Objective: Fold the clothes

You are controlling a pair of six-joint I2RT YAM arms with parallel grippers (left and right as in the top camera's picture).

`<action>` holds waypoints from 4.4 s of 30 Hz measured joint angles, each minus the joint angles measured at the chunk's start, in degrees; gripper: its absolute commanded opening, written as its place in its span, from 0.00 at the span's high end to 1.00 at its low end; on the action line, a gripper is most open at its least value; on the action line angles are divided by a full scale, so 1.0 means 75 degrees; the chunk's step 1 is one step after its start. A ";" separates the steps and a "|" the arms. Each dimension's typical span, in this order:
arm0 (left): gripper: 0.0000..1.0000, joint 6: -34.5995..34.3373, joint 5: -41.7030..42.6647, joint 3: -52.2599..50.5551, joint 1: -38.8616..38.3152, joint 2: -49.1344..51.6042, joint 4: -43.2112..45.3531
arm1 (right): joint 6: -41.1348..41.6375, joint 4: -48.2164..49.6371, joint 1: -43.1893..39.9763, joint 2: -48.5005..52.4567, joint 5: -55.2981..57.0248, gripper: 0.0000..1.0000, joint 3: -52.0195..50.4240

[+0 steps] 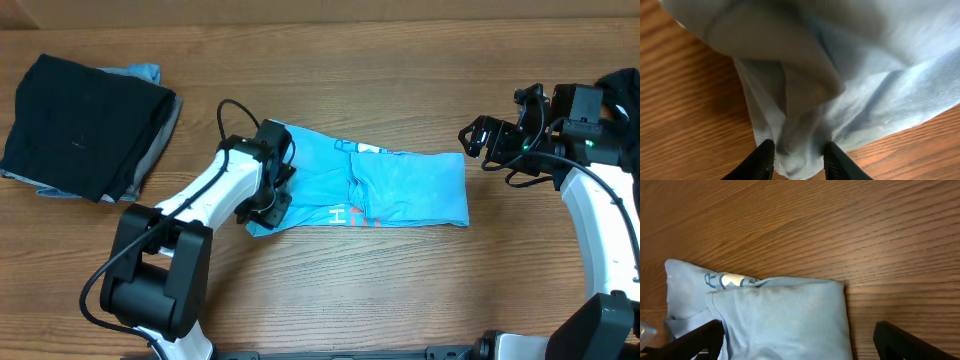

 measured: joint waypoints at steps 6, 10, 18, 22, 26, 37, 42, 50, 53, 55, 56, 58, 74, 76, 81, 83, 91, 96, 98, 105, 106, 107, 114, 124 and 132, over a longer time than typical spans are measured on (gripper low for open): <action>0.87 -0.0076 -0.0003 -0.0015 0.0000 0.0000 0.0201 | 0.0003 -0.0003 -0.0003 0.0000 0.0006 0.00 0.0000; 0.96 -0.0102 0.0000 -0.0015 0.0009 0.0000 0.0460 | 0.0003 0.0000 0.0000 0.0000 0.0006 0.00 0.0000; 0.96 -0.0102 -0.0259 0.0099 0.0009 0.0003 0.0801 | 0.0003 0.0003 0.0000 0.0000 0.0003 0.00 0.0000; 0.95 -0.0105 -0.0641 0.0274 0.0009 0.0000 0.0801 | 0.0006 0.0000 0.0000 0.0000 0.0003 0.00 0.0000; 0.91 -0.0163 -0.0854 0.0437 0.0009 0.0000 0.1026 | 0.0000 -0.0003 0.0000 0.0000 0.0003 0.00 0.0000; 0.86 -0.0248 -0.1026 0.0449 0.0009 0.0000 0.1466 | 0.0003 -0.0006 0.0000 0.0000 0.0003 0.00 0.0000; 0.82 -0.0251 -0.0991 0.0664 0.0009 0.0000 0.1099 | 0.0000 0.0000 0.0000 0.0000 0.0000 0.00 0.0000; 0.61 0.0026 -0.0466 0.2579 0.0009 -0.0245 -0.1749 | 0.0020 -0.0003 -0.0003 0.0000 0.0003 0.00 0.0000; 0.64 0.0140 -0.0265 0.2174 0.0009 -0.0245 -0.1903 | 0.0026 -0.0003 0.0000 0.0000 0.0003 0.00 0.0000; 0.64 0.0163 -0.0163 0.1725 -0.0003 -0.0245 -0.1894 | 0.0026 -0.0003 0.0000 0.0000 0.0006 0.00 0.0000; 0.63 0.0163 -0.0140 0.1434 -0.0006 -0.0245 -0.1894 | 0.0026 -0.0003 0.0000 0.0000 0.0003 0.00 0.0000; 0.63 0.0157 -0.0137 0.0842 -0.0044 -0.0245 -0.1894 | 0.0026 0.0000 0.0000 0.0000 0.0003 0.00 0.0000; 0.69 -0.0050 -0.0557 -0.0274 -0.0090 -0.0245 -0.0425 | 0.0023 -0.0003 0.0000 0.0000 0.0003 0.00 0.0000; 0.95 -0.0064 -0.0571 -0.0332 -0.0090 -0.0245 -0.0434 | 0.0023 0.0000 0.0000 0.0000 0.0006 0.00 0.0000; 0.96 -0.0102 -0.0580 -0.0356 -0.0090 -0.0245 -0.0478 | 0.0029 0.0003 0.0000 0.0000 0.0006 0.00 0.0000; 0.95 -0.0099 -0.0583 -0.0356 -0.0090 -0.0245 -0.0437 | 0.0023 0.0000 0.0000 0.0000 0.0006 0.00 0.0000; 0.96 -0.0102 -0.1043 -0.0356 -0.0087 -0.0245 0.0160 | 0.0029 0.0003 0.0000 0.0000 0.0000 0.00 0.0000; 0.96 -0.0102 -0.1189 -0.0347 -0.0087 -0.0245 0.0516 | 0.0026 0.0000 0.0000 0.0000 0.0006 0.00 0.0000; 0.96 -0.0102 -0.1209 -0.0280 -0.0087 -0.0245 0.0469 | 0.0026 0.0003 0.0000 0.0000 0.0003 0.00 0.0000; 0.94 -0.0102 -0.1218 0.1064 -0.0087 -0.0245 -0.0583 | 0.0023 0.0000 0.0000 0.0000 0.0006 0.00 0.0000; 0.93 -0.0102 -0.1221 0.1207 -0.0087 -0.0245 -0.0583 | 0.0026 0.0000 0.0000 0.0000 0.0003 0.00 0.0000; 0.93 -0.0102 -0.1221 0.1361 -0.0087 -0.0245 -0.0525 | 0.0023 -0.0003 0.0000 0.0000 0.0006 0.00 0.0000; 0.93 -0.0102 -0.1218 0.1387 -0.0087 -0.0245 -0.0119 | 0.0026 -0.0003 0.0000 0.0000 0.0006 0.00 0.0000; 0.93 -0.0102 -0.1218 0.0901 -0.0087 -0.0245 0.0659 | 0.0026 0.0000 0.0000 0.0000 0.0006 0.00 0.0000; 0.95 -0.0102 -0.1236 -0.0099 -0.0087 -0.0245 0.1632 | 0.0026 -0.0003 0.0000 0.0000 0.0006 0.00 0.0000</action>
